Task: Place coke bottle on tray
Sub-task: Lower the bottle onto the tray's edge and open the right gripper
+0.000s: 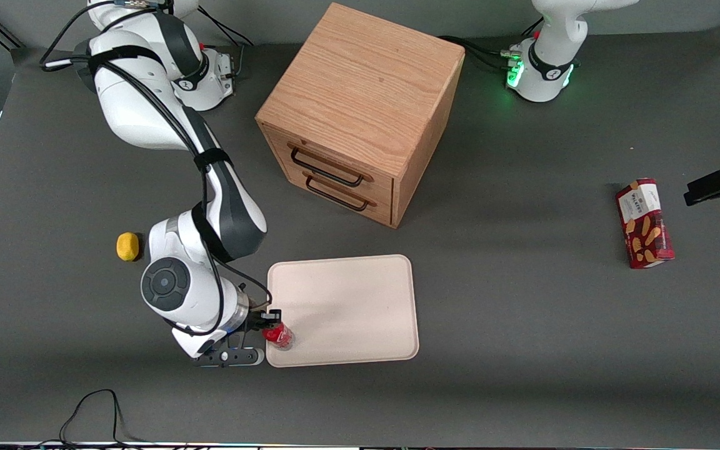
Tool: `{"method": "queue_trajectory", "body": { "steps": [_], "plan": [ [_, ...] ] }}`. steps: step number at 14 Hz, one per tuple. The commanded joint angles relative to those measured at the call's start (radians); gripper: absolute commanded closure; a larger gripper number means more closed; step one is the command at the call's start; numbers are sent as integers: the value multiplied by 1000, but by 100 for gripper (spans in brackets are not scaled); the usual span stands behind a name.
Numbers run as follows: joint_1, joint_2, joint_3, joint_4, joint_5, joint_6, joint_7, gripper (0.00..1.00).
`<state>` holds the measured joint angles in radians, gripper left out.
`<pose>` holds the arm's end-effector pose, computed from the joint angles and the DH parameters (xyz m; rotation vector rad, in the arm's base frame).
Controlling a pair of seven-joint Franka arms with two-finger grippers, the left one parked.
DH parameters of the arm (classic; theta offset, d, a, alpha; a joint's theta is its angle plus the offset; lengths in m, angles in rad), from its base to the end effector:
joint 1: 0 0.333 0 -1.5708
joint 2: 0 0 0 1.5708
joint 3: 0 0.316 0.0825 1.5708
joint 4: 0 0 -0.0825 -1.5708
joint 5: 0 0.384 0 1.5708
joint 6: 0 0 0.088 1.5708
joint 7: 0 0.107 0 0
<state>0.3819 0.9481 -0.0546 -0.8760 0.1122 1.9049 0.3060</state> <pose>0.7428 0.2799 0.3350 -3.0541 -0.0204 -0.0877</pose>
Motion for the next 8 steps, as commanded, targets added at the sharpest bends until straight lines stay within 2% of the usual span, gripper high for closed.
{"method": "queue_trajectory", "body": {
  "steps": [1, 2, 3, 8],
  "plan": [
    [9, 20, -1, 35, 9, 5, 22, 32],
    [11, 21, -1, 32, 7, 12, 22, 10],
    [11, 21, -1, 32, 6, 16, 22, 1],
    [9, 21, -2, 31, 6, 16, 21, 0]
  ]
}}
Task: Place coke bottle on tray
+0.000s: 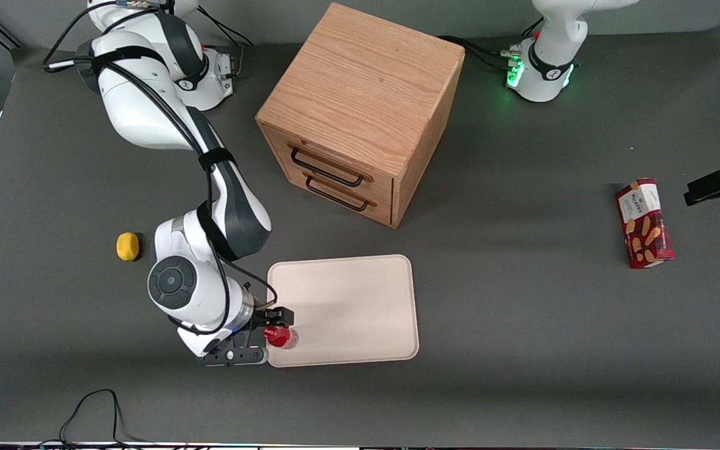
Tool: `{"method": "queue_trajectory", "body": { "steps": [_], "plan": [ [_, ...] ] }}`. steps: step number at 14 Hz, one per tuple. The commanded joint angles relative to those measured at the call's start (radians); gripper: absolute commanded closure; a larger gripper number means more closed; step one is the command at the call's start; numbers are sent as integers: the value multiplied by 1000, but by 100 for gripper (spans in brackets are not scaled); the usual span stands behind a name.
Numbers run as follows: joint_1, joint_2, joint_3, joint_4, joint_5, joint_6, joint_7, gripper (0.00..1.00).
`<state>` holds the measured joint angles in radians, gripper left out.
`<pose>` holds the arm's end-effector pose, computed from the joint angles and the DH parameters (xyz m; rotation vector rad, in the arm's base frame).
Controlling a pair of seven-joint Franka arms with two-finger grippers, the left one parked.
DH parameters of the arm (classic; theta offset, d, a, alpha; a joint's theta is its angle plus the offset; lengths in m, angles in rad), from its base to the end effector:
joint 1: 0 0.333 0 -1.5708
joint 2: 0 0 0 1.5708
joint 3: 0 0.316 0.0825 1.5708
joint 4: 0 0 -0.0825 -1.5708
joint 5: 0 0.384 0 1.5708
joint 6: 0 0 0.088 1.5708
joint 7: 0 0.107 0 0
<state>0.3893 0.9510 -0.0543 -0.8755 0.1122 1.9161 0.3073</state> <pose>0.7417 0.2858 0.3340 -3.0506 -0.0293 -0.0997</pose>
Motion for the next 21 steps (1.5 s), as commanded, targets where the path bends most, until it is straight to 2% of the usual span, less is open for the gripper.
{"method": "queue_trajectory", "body": {
  "steps": [1, 5, 7, 12, 17, 19, 21],
  "plan": [
    [2, 19, -2, 29, 6, 4, 19, 0],
    [0, -14, -4, 20, -22, -18, 6, 0],
    [-6, -91, -5, -46, -22, -119, -22, 0],
    [-38, -461, -27, -490, -22, -137, -163, 0],
    [-35, -841, -127, -864, -25, -166, -206, 0],
    [-37, -891, -143, -857, -93, -285, -211, 0],
    [-36, -893, -148, -808, -100, -348, -211, 0]
  ]
}}
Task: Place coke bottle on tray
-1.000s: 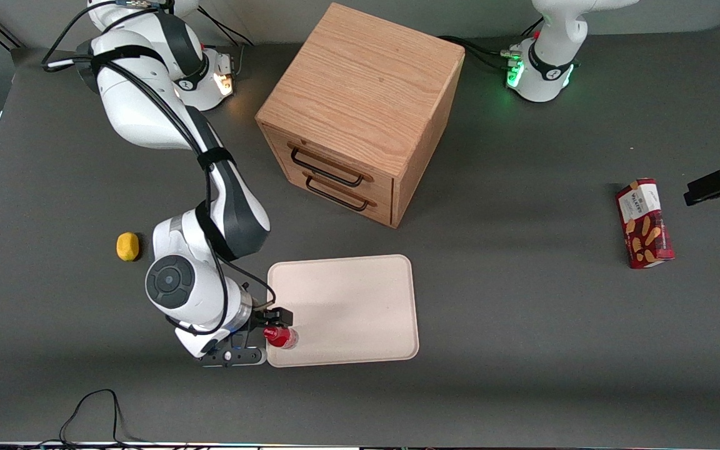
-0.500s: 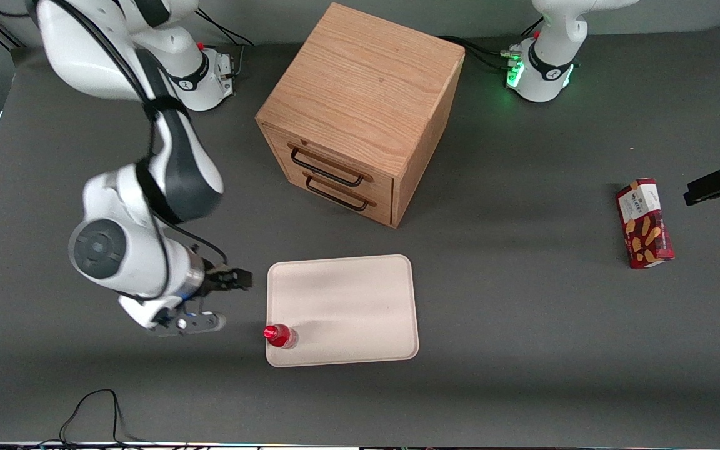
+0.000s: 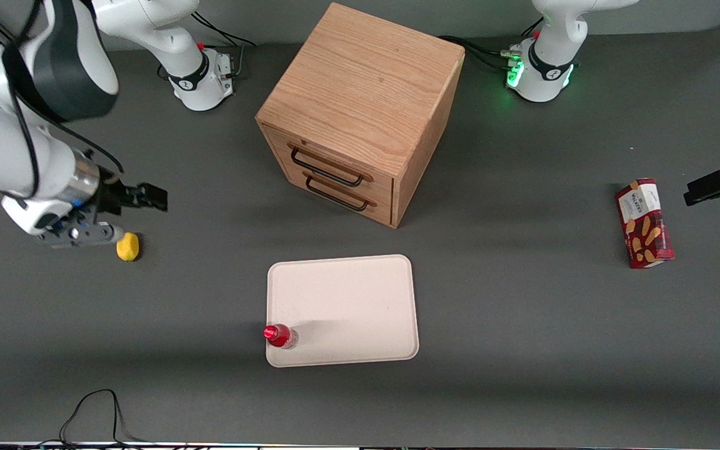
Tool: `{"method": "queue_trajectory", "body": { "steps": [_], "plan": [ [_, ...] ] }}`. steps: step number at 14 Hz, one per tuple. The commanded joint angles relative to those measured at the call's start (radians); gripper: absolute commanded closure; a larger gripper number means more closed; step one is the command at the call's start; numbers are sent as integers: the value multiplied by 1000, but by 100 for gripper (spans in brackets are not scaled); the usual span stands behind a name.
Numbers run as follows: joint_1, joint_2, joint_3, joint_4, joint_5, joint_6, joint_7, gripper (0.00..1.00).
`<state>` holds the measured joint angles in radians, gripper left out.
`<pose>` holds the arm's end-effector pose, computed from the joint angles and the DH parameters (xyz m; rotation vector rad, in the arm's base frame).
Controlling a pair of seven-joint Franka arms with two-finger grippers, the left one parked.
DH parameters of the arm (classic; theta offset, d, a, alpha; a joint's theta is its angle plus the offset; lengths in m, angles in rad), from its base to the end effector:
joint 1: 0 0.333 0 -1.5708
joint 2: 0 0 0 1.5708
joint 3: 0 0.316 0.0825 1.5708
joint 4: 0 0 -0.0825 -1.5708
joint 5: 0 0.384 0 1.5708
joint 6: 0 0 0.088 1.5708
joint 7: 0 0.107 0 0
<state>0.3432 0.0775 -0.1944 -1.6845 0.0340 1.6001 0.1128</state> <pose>0.5614 0.0911 0.5307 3.1288 0.0495 -0.2532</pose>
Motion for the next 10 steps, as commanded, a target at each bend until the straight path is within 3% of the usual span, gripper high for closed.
{"method": "queue_trajectory", "body": {
  "steps": [1, 7, 9, 10],
  "plan": [
    [8, -19, -11, 25, -20, -40, -15, 0],
    [4, -8, -60, 106, -9, -88, -18, 0],
    [-93, -1, -22, 132, 15, -89, -18, 0],
    [-158, 5, 42, 149, 36, -89, -18, 0]
  ]
}}
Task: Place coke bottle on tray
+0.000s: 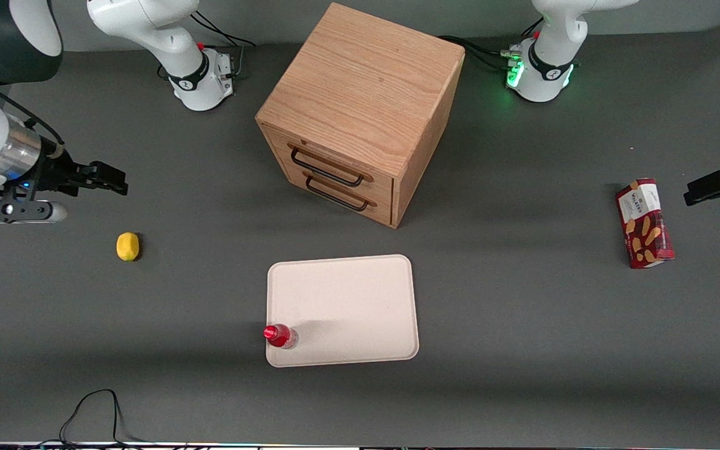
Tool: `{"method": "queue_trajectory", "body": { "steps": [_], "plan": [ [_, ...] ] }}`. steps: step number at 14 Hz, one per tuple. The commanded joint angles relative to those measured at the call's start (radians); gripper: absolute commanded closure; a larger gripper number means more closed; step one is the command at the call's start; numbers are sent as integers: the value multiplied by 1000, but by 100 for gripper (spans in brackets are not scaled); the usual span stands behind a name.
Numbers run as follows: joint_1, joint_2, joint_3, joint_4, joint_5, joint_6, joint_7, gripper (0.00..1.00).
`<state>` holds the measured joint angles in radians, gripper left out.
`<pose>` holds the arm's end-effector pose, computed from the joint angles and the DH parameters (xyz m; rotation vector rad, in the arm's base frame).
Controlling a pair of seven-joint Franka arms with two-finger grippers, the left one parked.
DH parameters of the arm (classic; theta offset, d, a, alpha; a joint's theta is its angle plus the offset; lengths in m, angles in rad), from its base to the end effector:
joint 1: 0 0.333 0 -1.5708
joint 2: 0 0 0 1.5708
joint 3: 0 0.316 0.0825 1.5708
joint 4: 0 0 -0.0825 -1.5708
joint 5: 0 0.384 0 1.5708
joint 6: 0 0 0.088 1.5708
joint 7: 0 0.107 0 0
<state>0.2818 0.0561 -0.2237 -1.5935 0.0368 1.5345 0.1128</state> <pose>0.5628 0.0401 0.5803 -3.1206 0.0871 0.1803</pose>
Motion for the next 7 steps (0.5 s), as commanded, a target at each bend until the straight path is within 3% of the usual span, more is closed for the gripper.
{"method": "queue_trajectory", "body": {
  "steps": [1, 3, 4, 6, 7],
  "plan": [
    [-195, 31, 148, 66, 35, -31, -19, 0],
    [-341, 37, 310, 69, 31, -31, -21, 0],
    [-352, 39, 329, 75, 28, -33, -21, 0],
    [-278, 39, 292, 79, 2, -60, -21, 0],
    [-206, 39, 212, 79, -30, -65, -40, 0]
  ]
}}
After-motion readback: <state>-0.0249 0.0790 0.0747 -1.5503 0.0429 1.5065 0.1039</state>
